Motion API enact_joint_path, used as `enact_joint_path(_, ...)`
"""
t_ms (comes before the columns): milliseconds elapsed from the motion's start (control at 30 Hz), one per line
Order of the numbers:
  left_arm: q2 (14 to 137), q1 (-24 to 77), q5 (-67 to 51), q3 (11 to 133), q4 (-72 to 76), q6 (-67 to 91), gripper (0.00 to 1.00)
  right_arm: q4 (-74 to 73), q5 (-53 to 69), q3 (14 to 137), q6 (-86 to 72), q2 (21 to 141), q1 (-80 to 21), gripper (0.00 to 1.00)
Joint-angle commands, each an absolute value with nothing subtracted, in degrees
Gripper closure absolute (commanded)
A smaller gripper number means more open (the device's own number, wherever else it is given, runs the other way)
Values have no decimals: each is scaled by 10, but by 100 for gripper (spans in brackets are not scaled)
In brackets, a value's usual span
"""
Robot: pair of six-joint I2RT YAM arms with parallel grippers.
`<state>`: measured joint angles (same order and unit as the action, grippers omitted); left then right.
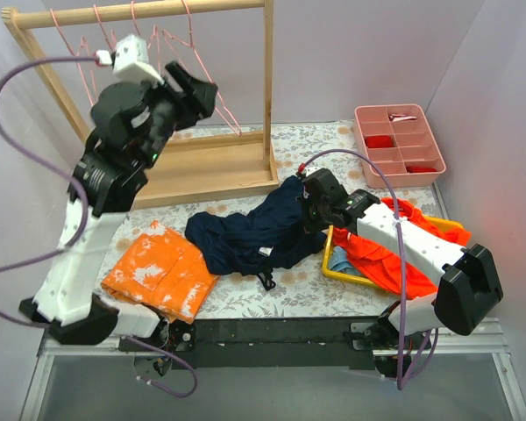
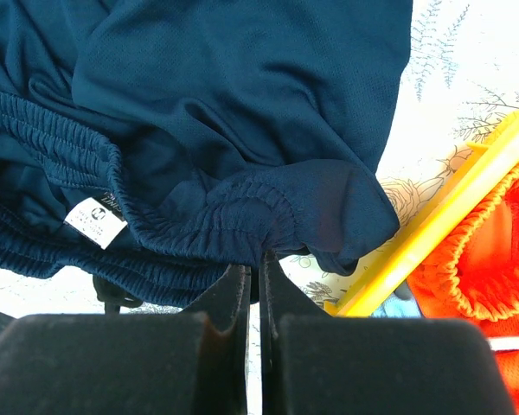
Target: Place the shorts on the hanger
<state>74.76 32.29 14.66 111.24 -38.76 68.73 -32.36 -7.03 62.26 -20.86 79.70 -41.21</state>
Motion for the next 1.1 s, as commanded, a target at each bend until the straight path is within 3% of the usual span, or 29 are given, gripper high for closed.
enact_joint_path(0, 877, 319, 307, 1253, -441, 629, 40, -299, -61, 635, -203, 783, -409, 99)
enact_joint_path(300, 1019, 319, 444, 1334, -355, 533, 39, -299, -59, 620, -201, 773, -409, 99)
enact_joint_path(533, 1035, 319, 495, 1282, -317, 503, 43, -291, -51, 607, -204, 765, -409, 99)
enact_joint_path(933, 1056, 313, 491, 1255, -315, 497, 57, -287, -45, 601, -207, 758, -409, 99)
enact_joint_path(1067, 1053, 312, 493, 1260, -319, 492, 68, -287, -44, 598, -206, 754, -409, 99)
